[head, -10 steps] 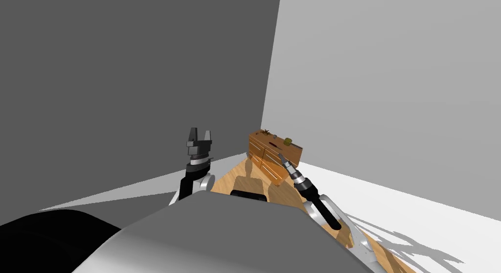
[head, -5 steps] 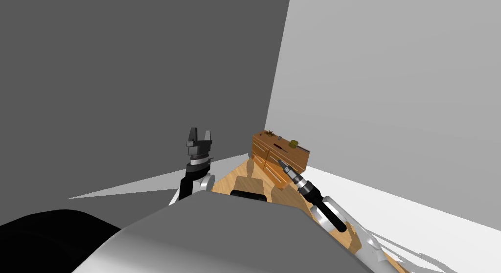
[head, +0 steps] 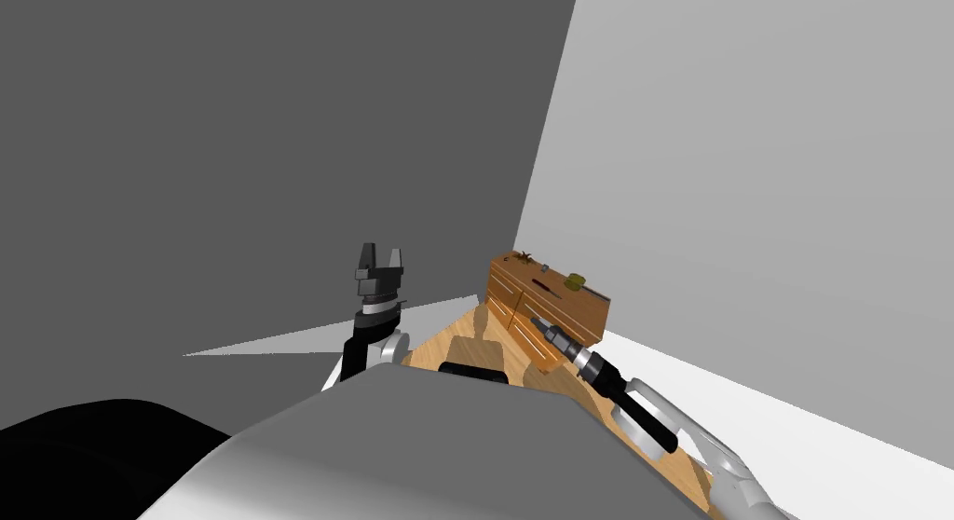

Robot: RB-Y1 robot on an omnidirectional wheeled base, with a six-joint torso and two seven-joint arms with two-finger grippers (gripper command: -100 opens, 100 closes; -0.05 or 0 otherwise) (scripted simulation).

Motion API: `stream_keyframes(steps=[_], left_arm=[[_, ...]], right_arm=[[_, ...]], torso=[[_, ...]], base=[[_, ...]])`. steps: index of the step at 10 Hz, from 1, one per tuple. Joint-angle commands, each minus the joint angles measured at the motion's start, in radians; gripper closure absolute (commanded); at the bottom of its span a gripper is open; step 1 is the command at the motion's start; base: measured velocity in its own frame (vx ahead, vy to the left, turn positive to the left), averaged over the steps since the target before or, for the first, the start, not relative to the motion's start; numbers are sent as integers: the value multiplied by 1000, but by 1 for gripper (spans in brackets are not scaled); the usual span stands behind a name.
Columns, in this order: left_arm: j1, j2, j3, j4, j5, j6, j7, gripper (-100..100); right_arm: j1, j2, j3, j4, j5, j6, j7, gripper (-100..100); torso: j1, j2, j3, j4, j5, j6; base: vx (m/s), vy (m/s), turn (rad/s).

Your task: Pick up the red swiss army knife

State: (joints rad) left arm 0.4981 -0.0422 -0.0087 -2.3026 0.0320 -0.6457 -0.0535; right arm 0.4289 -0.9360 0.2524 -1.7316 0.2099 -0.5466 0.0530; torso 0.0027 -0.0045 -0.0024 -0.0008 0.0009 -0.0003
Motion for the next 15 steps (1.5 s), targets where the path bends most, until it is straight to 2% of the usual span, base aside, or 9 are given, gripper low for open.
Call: stream_keyframes(steps=[1,2,4,5,6,8,11,14,15], left_arm=[[0,0,0,0,0,0,0,0],[0,0,0,0,0,0,0,0],[0,0,0,0,0,0,0,0],[0,0,0,0,0,0,0,0],[0,0,0,0,0,0,0,0],[0,0,0,0,0,0,0,0],[0,0,0,0,0,0,0,0],[0,0,0,0,0,0,0,0],[0,0,0,0,0,0,0,0]], right_arm=[[-18,-35,24,45,13,2,6,-100],[-27,-76,51,69,28,2,13,-100],[-27,-84,51,88,28,2,13,-100],[-36,-130,79,120,44,4,20,-100],[-36,-130,79,130,44,4,20,-100],[-56,-200,136,212,74,9,36,-100],[-75,-283,194,290,103,17,53,-100],[-84,-329,224,328,117,22,62,-100],[-93,-361,255,359,130,27,71,-100]], torso=[[0,0,0,0,0,0],[-1,0,0,0,0,1],[-1,0,0,0,0,1],[-2,3,1,0,0,1],[-3,2,1,1,-1,0],[-3,1,0,0,-1,0],[-4,-2,-1,-1,-1,0],[-5,-3,-2,-1,-1,0],[-5,-1,-1,0,-1,1]], base=[[68,42,79],[80,35,158],[45,18,42],[38,6,202],[48,0,104],[97,8,232],[112,-21,193],[94,-37,132],[94,-56,168]])
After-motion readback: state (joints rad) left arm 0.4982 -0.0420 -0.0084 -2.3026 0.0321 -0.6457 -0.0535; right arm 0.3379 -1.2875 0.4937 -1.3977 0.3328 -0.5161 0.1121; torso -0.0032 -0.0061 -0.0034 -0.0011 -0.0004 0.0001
